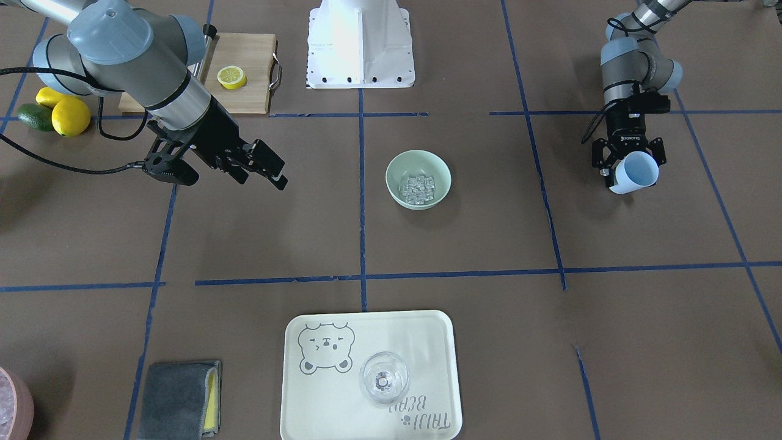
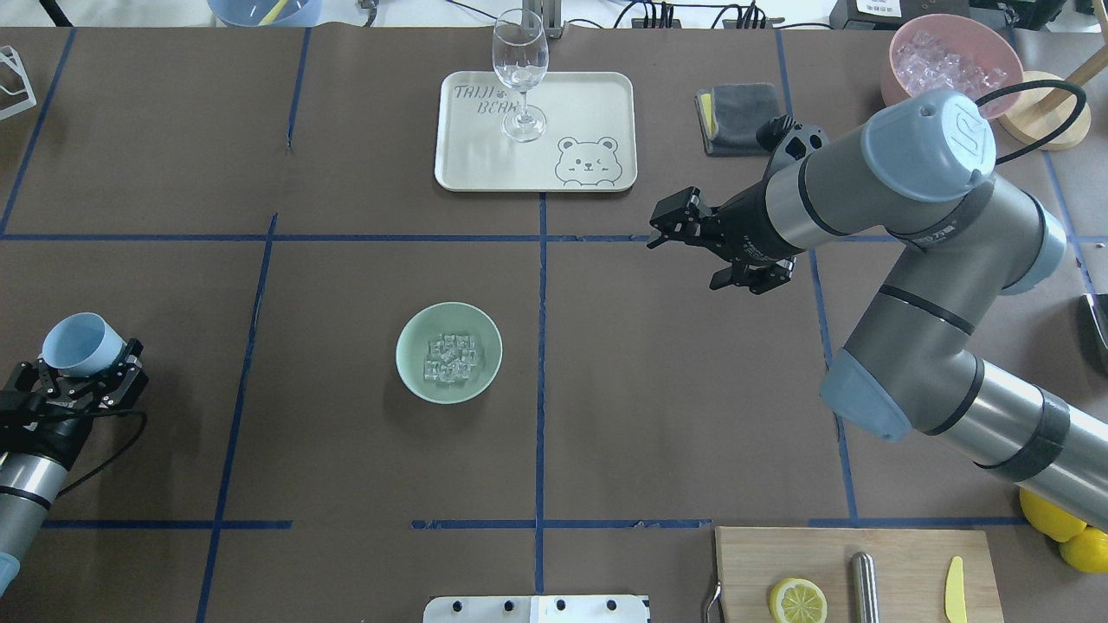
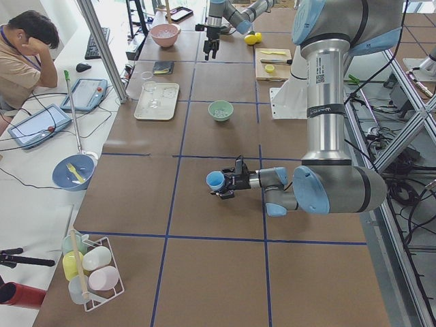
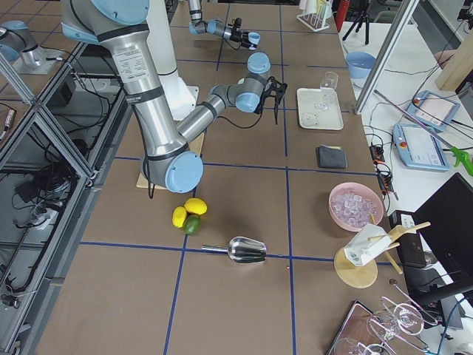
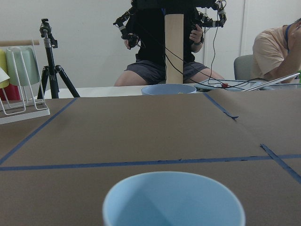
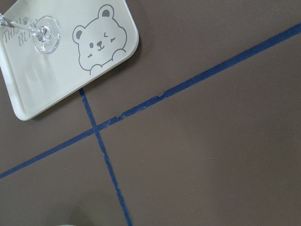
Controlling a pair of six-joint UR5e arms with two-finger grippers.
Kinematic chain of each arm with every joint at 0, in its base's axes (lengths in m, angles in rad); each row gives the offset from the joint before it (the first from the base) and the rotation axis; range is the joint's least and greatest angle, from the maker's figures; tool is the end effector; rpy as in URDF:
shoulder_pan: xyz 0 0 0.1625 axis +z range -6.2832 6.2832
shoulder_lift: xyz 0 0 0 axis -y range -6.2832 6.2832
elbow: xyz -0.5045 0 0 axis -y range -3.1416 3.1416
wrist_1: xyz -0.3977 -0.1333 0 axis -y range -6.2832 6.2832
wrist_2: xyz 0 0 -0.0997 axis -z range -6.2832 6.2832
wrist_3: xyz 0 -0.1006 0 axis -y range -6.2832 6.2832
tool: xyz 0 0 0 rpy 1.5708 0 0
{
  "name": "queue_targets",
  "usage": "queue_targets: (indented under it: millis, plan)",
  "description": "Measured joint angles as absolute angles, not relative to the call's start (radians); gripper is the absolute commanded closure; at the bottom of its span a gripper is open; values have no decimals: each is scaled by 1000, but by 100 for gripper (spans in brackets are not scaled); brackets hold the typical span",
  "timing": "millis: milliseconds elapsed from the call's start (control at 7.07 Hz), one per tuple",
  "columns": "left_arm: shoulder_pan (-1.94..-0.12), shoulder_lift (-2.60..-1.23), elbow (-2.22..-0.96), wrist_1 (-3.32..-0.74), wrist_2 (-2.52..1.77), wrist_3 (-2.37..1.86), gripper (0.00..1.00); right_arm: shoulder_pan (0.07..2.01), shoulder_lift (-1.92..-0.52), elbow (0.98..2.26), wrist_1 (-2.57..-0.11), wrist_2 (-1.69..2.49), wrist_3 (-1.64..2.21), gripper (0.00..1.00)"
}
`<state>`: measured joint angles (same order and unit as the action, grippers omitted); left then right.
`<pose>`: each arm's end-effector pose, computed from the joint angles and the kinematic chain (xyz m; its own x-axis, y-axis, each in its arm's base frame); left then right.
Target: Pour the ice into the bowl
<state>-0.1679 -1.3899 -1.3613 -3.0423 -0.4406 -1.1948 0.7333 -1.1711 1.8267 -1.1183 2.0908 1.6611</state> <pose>0.3192 -0.2816 0.7423 0.7465 0.0323 -0.6646 0.6280 0.2959 0.7198 -0.4154 -0.4864 0.3345 0.3077 0.3825 0.8712 -0.2794 0.9116 -0.3016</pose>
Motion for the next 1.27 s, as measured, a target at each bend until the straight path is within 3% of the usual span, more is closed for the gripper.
queue_targets:
  millis: [283,849,1273]
  plan:
    - [-167,-1336,-1383,-3094,-535,-1108,0,733,-1171,1833,-1118,2090,1675,0]
    - [-171,-1140,-1589,-3172,-922,-852,0,729,-1172,1835,-1118,2091,1690,0]
    - [-178,-1034,-1624,-3162,-1101,-643,0,703,-1172,1846,-1119,2091,1691,0]
